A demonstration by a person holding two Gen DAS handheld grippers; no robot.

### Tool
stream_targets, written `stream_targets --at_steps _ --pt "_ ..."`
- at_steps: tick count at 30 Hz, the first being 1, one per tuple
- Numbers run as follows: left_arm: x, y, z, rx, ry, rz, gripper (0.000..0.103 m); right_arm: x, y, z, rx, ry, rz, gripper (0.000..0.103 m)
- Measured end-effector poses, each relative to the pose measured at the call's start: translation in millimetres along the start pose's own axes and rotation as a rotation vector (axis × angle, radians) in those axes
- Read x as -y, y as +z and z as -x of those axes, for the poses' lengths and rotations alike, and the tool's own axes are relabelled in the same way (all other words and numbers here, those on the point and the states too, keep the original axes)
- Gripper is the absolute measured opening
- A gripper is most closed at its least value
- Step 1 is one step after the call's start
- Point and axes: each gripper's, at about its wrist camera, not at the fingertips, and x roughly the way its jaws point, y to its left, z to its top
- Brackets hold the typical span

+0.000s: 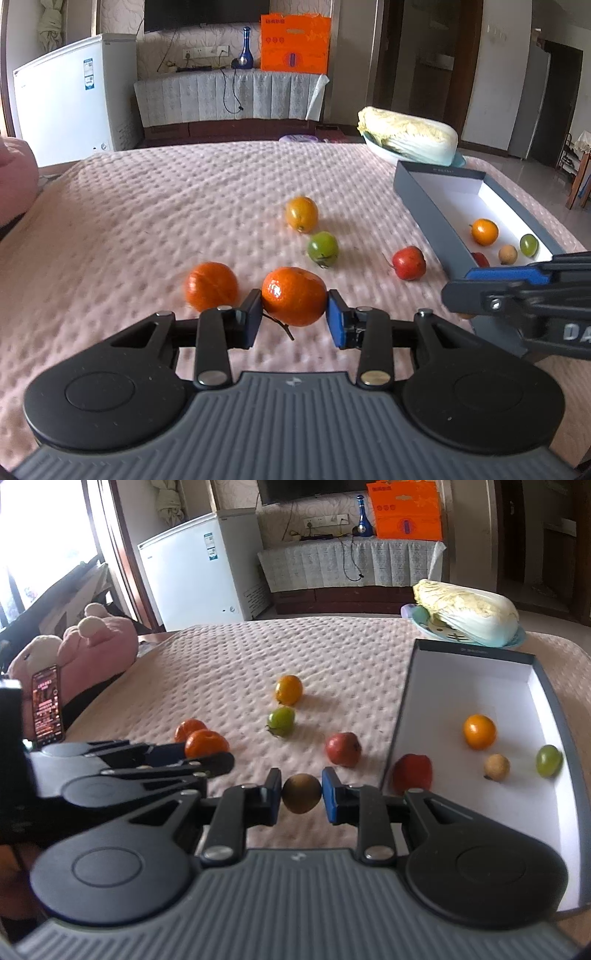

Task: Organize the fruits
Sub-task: 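Carry the mandarin and kiwi over the grey box with both tools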

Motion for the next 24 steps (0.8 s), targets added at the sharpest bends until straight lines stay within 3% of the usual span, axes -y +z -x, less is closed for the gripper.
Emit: stream_targets --at_steps 12,24 --pt "-24 -2 17 0.015 0.01 0.0 0.043 -10 1 -13 -0.019 -0.007 0.006 0.027" --pt "-20 1 18 0.023 0.007 0.015 0.043 -5 3 -3 0.008 0.002 -0.006 0.027"
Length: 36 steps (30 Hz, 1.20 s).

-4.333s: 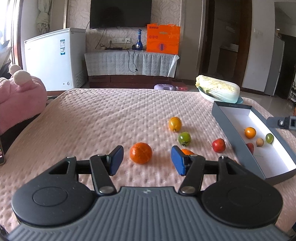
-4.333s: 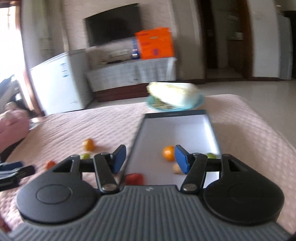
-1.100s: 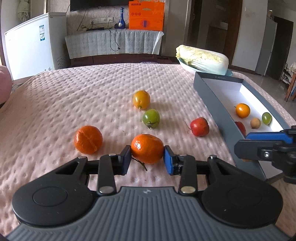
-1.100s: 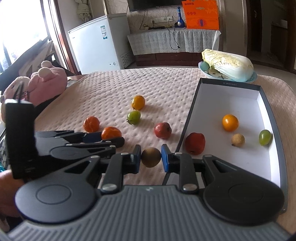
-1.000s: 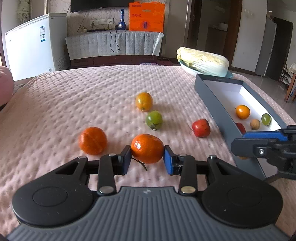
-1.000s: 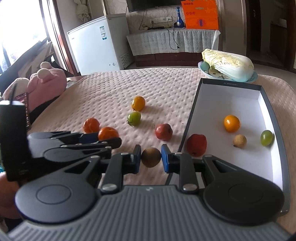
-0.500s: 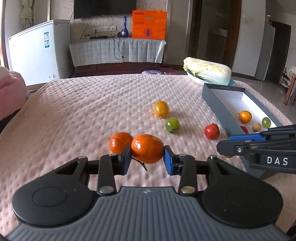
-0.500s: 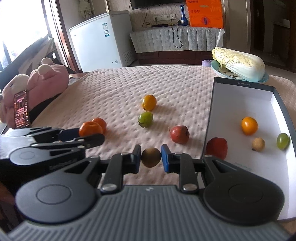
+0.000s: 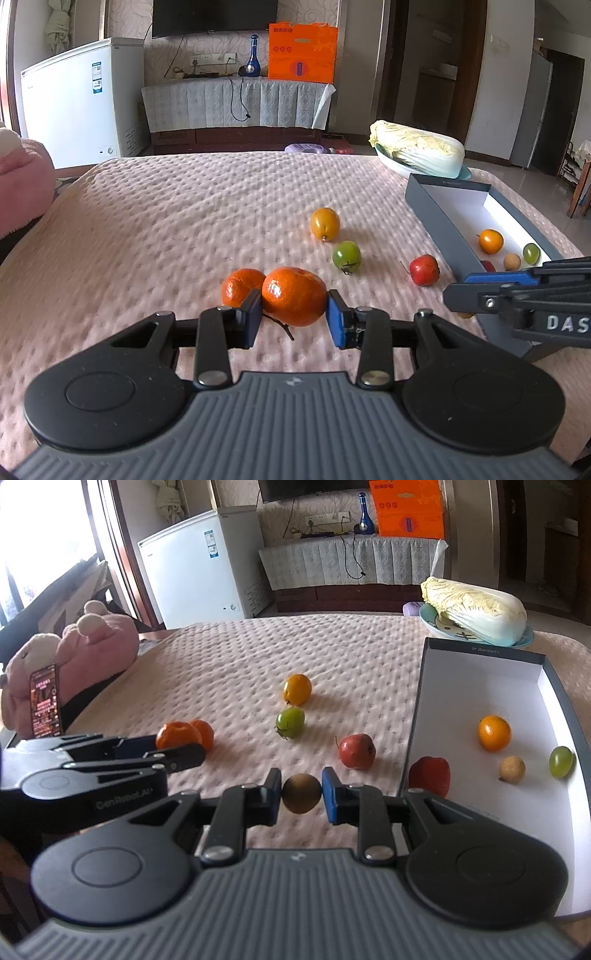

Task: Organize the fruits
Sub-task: 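Carry the mandarin and kiwi over the grey box with both tools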

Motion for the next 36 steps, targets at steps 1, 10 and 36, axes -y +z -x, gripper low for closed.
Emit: stream_targets --at_steps 1,10,36 --pt "0 0 0 -0.001 0.003 0.002 0.043 0 0 1 0.003 0.002 -0.001 0.027" --pt "4 2 2 0.03 0.002 -0.003 0.043 12 2 14 0.03 0.006 -0.017 0.026" --pt "122 51 -16 0.109 -0.143 -0.11 0.043 88 -5 53 0.07 -0.132 -0.119 0.027"
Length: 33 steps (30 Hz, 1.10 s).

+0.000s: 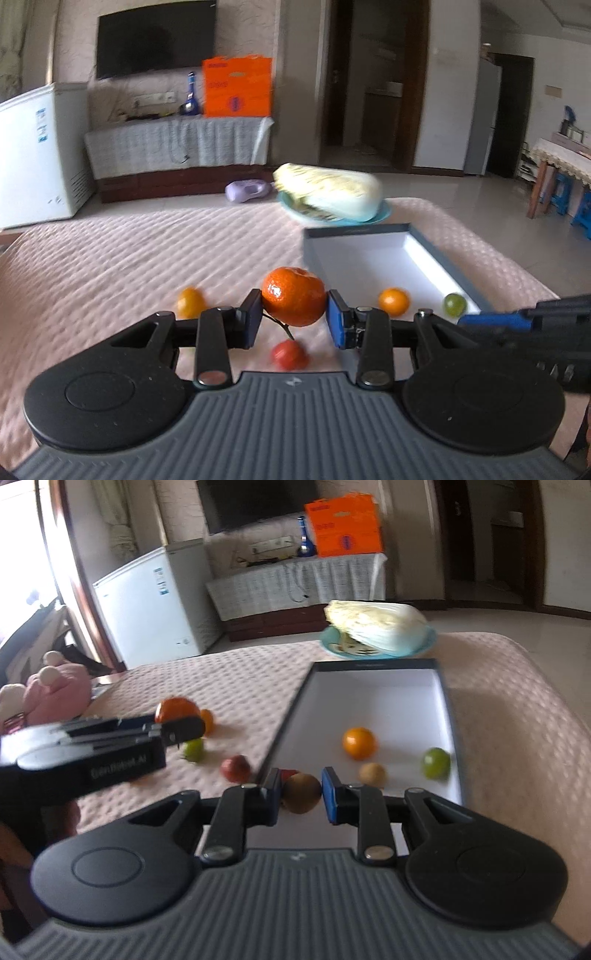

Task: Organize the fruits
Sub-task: 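Carry the mandarin and kiwi over the grey box with both tools, then open the left tool to drop the mandarin while the right tool releases the kiwi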

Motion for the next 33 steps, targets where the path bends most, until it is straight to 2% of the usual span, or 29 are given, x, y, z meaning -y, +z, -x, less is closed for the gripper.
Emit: stream_targets --at_steps 13,19,27,33 --pt "77 24 -60 -0.029 -0.078 -0.078 0.043 20 -2 3 -0.027 -0.033 -0.02 0.027" --pt "100 33 -85 -0.045 -0.093 -0.091 0.043 29 -3 4 -0.039 -0.051 -0.036 0.027" --pt "106 31 -108 -0.07 -0.073 -0.107 0.043 35 -4 4 -0.047 -0.061 -0.05 0.026" --pt "98 27 -109 -0.106 -0.05 -0.087 0.044 36 -3 1 -0.052 -0.063 -0.052 0.026"
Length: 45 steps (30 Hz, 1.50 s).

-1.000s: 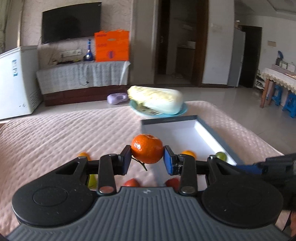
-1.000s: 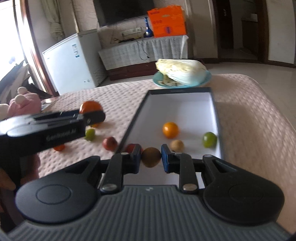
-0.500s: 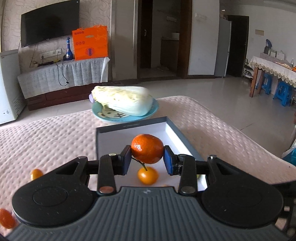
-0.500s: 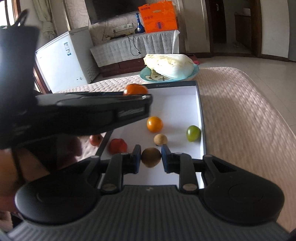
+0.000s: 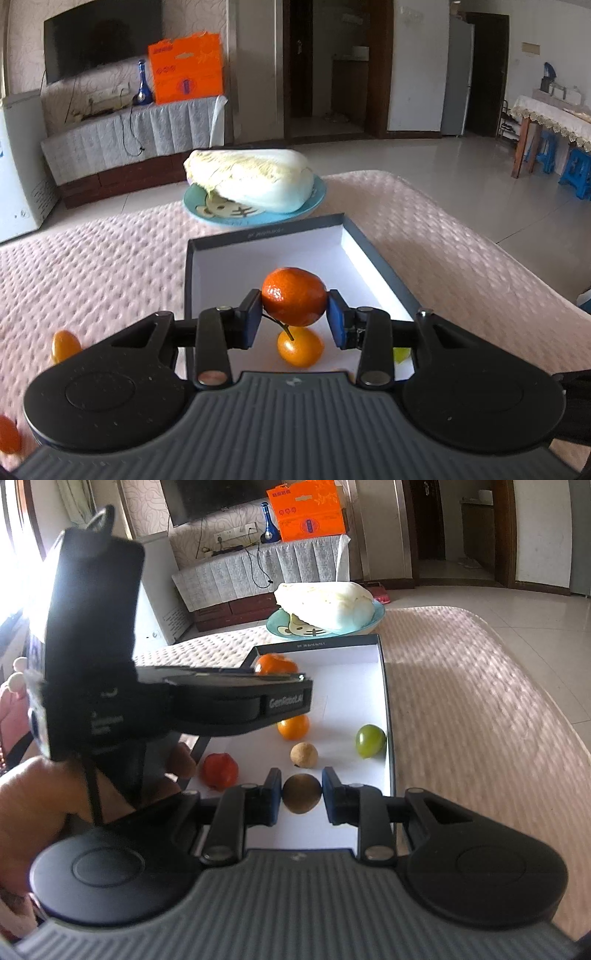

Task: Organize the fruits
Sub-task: 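Open the left tool to drop the mandarin while the right tool releases the kiwi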

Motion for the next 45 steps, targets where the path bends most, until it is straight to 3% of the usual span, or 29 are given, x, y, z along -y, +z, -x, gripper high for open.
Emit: stream_targets --at_steps 10,14,26,35,45 --pt "-1 0 25 0.016 0.001 0.001 0.045 4 -1 -8 -0.014 -0.028 -0.025 0.027" --pt "0 2 37 0.029 0.0 0.009 0.056 5 0 -10 -0.016 -0.039 -0.034 0.027" --pt "-7 -2 87 0.071 -0.008 0.01 0.056 -4 2 -23 -0.018 -0.053 -0.055 0.027" --pt "-39 -33 149 0.107 -0.019 0.029 0.056 -16 3 -31 -0.024 -0.058 -0.062 0.027" --pt "-84 -90 196 0.084 -0.014 0.067 0.056 -29 3 -40 -0.028 -0.075 -0.068 0.027"
